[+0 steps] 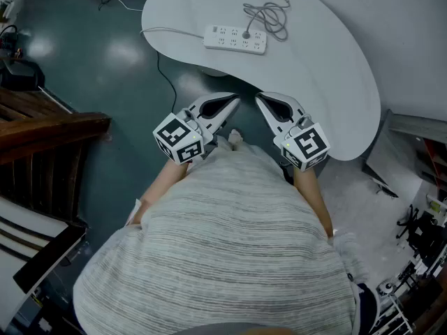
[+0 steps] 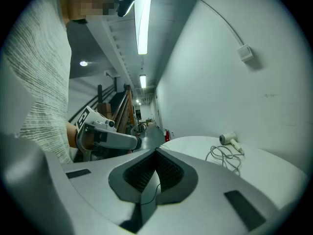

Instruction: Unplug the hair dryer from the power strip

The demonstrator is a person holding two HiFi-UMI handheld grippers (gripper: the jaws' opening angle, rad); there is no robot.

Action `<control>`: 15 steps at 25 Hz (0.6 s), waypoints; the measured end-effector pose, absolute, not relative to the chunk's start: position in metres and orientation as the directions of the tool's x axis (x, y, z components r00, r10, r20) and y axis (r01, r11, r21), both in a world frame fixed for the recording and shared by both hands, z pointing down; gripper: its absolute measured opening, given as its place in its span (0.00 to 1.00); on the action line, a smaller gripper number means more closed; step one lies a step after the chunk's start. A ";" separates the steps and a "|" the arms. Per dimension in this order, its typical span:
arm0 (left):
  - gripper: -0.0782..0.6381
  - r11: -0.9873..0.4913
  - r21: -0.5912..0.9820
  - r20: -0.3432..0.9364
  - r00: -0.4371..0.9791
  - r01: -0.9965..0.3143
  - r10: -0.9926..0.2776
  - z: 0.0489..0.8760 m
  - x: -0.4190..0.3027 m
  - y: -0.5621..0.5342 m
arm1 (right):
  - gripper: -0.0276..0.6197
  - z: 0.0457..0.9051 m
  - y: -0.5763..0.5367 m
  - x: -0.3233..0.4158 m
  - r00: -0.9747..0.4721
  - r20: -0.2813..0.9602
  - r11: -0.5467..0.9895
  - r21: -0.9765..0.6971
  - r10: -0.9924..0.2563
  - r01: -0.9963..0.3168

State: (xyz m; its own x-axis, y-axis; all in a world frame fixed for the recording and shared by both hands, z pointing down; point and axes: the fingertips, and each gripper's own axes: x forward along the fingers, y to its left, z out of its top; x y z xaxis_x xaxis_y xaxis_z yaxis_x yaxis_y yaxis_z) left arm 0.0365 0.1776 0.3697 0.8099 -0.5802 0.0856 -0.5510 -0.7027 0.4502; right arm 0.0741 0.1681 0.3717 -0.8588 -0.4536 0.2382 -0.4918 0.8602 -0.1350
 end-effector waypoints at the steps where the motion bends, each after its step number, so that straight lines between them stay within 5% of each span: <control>1: 0.12 -0.702 0.452 0.086 0.810 -0.551 -0.581 0.369 0.038 0.179 | 0.08 0.372 0.169 0.075 -0.860 0.240 0.861 -0.136 -0.451 -0.489; 15: 0.12 -0.701 0.443 0.099 0.808 -0.559 -0.581 0.366 0.042 0.191 | 0.08 0.357 0.180 0.072 -0.899 0.181 0.895 -0.134 -0.399 -0.425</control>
